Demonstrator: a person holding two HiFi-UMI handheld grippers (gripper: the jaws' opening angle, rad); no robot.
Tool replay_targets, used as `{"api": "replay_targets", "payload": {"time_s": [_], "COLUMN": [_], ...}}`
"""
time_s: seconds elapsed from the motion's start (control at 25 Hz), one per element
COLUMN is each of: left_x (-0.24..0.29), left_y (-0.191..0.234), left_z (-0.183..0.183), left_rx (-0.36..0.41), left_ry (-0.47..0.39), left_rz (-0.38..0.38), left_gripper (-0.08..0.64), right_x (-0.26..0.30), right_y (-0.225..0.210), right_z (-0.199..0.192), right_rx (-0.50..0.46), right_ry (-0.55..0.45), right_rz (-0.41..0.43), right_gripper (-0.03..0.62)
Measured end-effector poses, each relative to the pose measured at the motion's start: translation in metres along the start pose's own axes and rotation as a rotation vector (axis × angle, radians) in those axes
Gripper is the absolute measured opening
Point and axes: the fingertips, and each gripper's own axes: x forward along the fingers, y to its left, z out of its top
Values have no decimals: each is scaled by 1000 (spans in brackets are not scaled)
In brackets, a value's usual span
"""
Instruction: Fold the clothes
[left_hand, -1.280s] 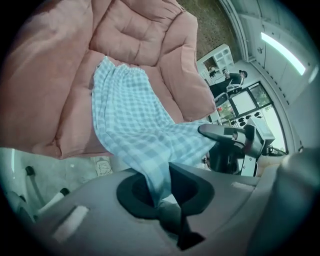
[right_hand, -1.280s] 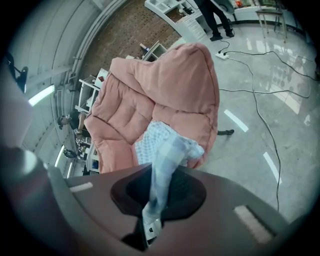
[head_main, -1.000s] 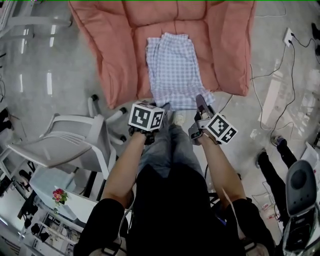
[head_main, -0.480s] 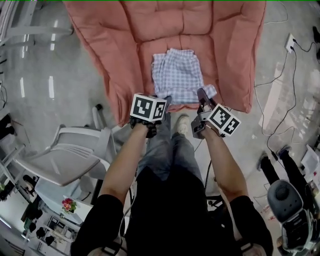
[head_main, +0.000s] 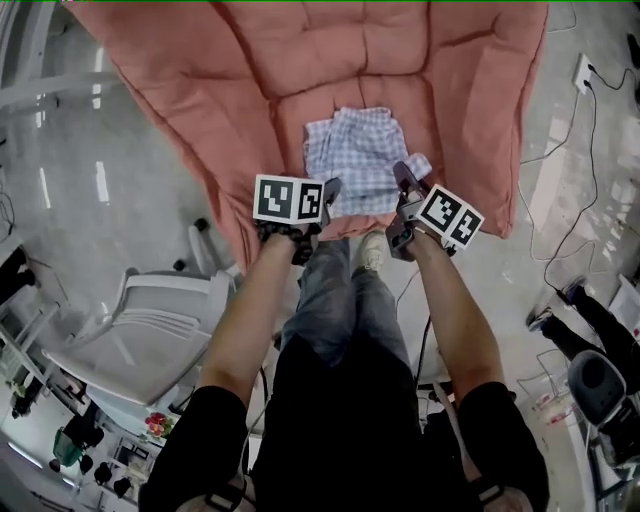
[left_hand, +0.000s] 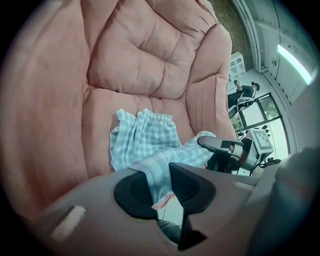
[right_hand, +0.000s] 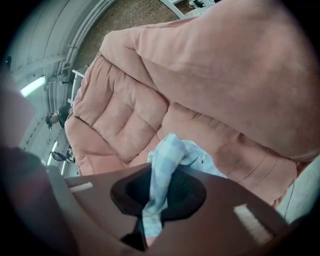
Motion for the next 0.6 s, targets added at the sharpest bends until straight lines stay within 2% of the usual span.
{"api": "replay_targets", "payload": {"time_s": [0.16, 0.36, 0.56, 0.6], "left_x": [7, 10, 1, -1], "left_y": [9, 26, 33, 34], "left_z": [14, 31, 36, 37], "left_rx": [-4, -82, -100, -108], "left_ry": [-5, -29, -66, -78], "left_rz": [2, 14, 27, 31], "left_gripper": [72, 120, 138, 138], "right_x": [19, 36, 46, 49], "right_y": [-7, -12, -2, 1], "right_z": [7, 16, 21, 22], "right_rx": [44, 111, 258, 277], "right_ry": [6, 24, 37, 38], "right_rz": [-11, -17, 79, 92], "right_gripper": [25, 37, 166, 170]}}
